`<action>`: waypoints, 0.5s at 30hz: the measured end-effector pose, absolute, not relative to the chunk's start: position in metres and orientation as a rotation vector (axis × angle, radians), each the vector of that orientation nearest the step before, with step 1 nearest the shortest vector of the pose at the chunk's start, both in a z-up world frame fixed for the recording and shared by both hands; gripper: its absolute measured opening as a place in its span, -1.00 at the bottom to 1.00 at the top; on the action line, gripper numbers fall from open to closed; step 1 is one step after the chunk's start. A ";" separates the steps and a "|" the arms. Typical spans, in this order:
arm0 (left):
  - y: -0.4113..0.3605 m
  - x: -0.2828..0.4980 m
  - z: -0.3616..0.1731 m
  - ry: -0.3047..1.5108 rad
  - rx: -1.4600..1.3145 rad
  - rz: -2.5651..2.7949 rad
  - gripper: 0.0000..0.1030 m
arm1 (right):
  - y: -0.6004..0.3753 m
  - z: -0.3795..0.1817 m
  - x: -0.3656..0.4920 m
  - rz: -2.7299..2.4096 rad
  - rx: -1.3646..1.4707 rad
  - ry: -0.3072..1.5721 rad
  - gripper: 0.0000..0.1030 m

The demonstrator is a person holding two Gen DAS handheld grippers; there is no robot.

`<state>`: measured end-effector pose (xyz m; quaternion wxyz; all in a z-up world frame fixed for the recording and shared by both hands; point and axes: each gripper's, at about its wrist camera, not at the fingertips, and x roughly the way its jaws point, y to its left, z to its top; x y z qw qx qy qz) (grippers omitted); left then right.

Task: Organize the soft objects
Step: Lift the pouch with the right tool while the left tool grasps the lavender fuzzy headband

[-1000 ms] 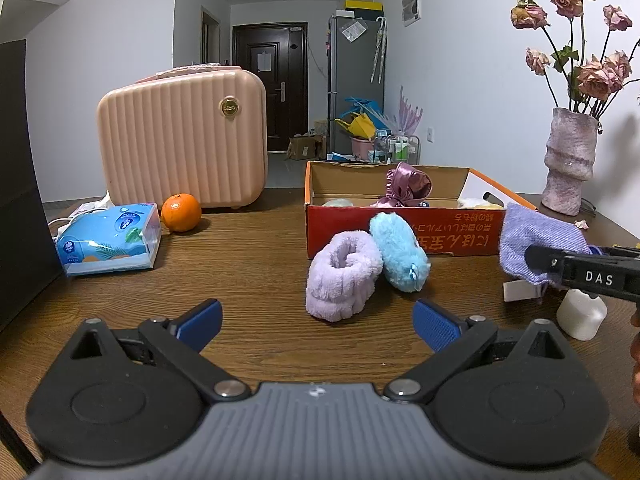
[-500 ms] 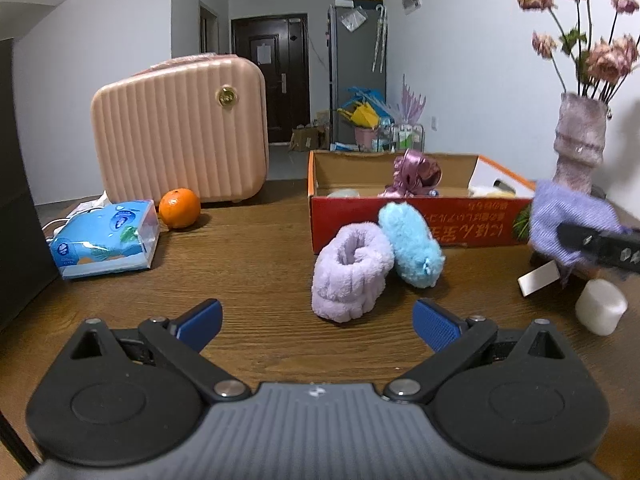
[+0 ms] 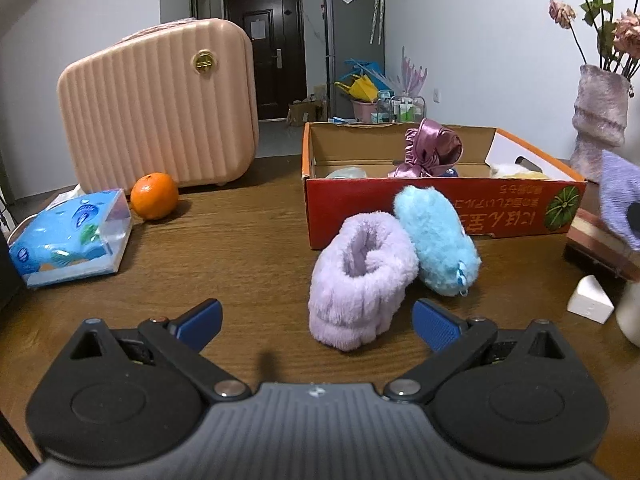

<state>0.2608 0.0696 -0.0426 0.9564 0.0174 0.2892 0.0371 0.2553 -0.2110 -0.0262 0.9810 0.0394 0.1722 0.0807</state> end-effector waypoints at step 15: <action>0.069 0.308 -0.053 0.618 0.069 0.036 0.94 | -0.221 -0.030 0.264 0.111 0.088 0.355 -0.01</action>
